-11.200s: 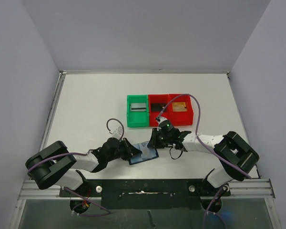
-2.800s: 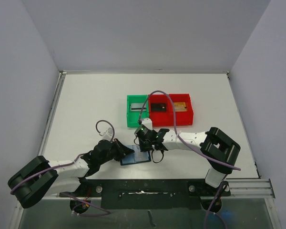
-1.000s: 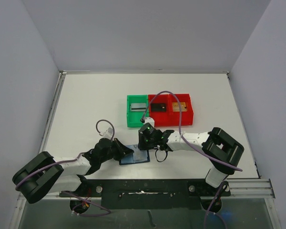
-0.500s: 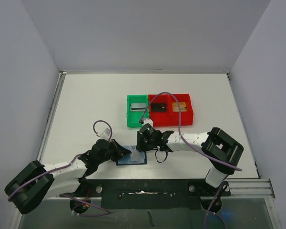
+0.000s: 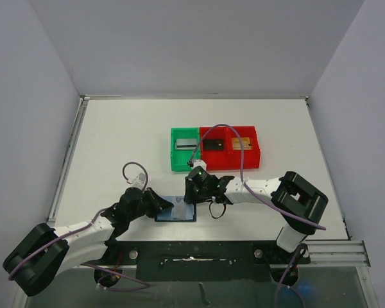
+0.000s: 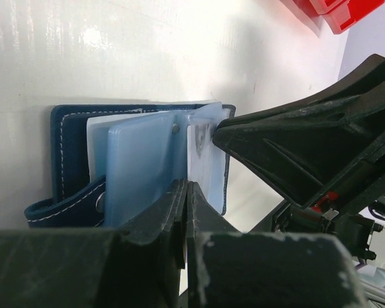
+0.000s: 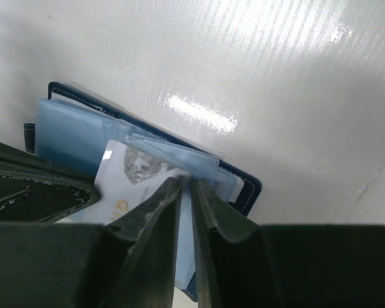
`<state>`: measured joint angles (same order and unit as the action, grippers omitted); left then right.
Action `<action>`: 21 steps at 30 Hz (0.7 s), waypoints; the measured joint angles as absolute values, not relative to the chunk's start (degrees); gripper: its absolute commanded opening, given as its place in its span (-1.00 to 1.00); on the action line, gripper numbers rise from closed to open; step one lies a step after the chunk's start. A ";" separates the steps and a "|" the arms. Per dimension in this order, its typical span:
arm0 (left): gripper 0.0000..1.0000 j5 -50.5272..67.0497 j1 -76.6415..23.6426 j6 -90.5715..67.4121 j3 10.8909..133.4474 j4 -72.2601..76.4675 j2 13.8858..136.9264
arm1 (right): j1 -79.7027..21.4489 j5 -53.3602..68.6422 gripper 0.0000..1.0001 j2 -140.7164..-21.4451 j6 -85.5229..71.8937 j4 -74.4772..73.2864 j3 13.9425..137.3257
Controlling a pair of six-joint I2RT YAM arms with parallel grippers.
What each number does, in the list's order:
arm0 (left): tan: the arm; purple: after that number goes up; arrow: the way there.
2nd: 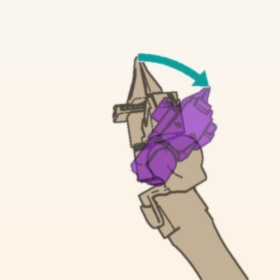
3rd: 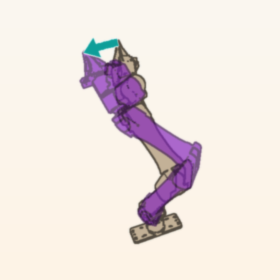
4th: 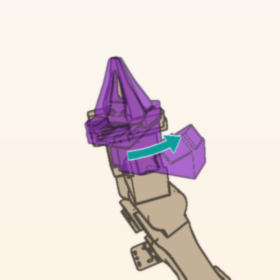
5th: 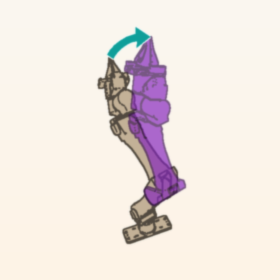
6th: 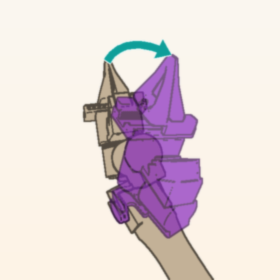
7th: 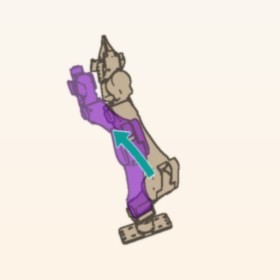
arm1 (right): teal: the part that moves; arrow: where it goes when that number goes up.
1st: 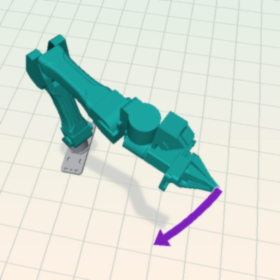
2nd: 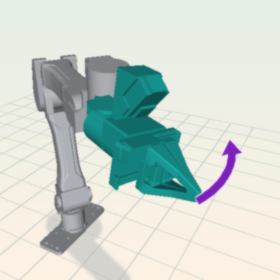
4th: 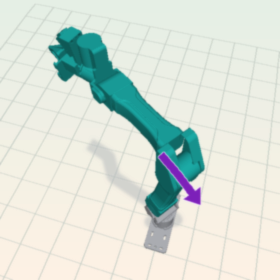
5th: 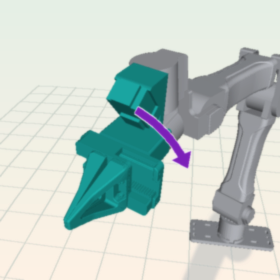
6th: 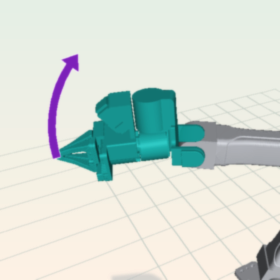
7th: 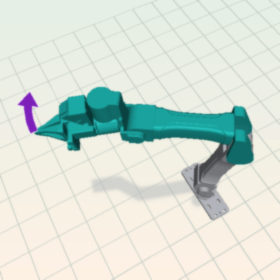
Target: Take the credit cards out of the card holder
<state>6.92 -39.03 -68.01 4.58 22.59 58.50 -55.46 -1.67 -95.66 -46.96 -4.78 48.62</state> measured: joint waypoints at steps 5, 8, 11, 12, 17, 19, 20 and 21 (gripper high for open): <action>-1.00 7.84 -38.44 -67.46 3.57 22.81 57.87 | -55.42 -1.43 -0.66 -95.66 -46.81 -4.75 48.62; -1.00 8.19 -38.15 -67.33 2.87 22.90 56.80 | -55.05 -0.32 -0.53 -95.18 -46.74 -4.01 47.94; -1.00 8.23 -38.04 -67.35 2.52 23.14 56.16 | -54.54 1.50 -0.39 -93.32 -46.78 -3.40 46.11; -1.00 8.25 -38.02 -67.48 2.22 23.53 55.90 | -54.33 2.50 -0.33 -92.47 -46.87 -3.25 45.21; -1.00 8.38 -37.91 -69.06 0.27 26.09 54.08 | -53.69 7.11 -0.26 -90.11 -48.66 -0.36 40.82; -1.00 8.40 -37.82 -69.73 0.25 26.76 53.45 | -53.58 8.88 -0.27 -89.93 -50.24 2.96 39.13; -1.00 8.38 -37.78 -69.91 0.25 27.18 53.08 | -53.52 9.91 -0.27 -89.89 -51.33 4.97 38.11; -1.00 8.40 -37.76 -70.08 0.25 27.44 52.77 | -53.43 10.94 -0.28 -89.89 -52.23 6.74 37.30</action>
